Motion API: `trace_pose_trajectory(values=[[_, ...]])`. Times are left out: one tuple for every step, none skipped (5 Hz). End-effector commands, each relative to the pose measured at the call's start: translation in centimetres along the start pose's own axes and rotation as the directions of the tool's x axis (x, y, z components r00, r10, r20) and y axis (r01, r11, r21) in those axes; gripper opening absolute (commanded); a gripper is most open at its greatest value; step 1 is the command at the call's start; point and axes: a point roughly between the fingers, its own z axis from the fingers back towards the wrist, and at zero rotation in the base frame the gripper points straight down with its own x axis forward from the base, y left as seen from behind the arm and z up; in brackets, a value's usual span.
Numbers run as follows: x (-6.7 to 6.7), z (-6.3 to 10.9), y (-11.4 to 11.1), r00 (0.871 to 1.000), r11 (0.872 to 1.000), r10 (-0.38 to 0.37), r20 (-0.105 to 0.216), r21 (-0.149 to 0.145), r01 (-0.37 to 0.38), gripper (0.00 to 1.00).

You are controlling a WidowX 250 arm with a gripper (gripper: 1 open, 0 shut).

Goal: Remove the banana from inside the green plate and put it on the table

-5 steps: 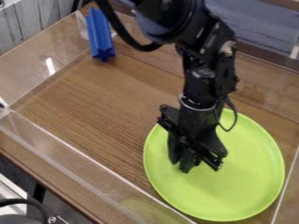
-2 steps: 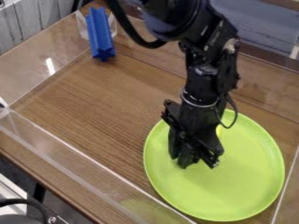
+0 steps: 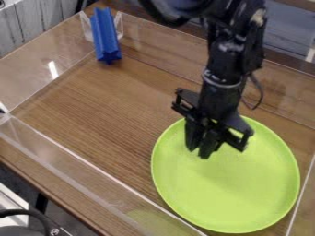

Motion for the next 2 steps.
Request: trace_pose_trajectory(values=[[-0.10,1.57,0.54,0.999,1.000,0.009,0.051,0.002,-0.010,0.00],[-0.89,1.58,1.04,0.998,1.000,0.028,0.050,0.004,-0.028,0.00]])
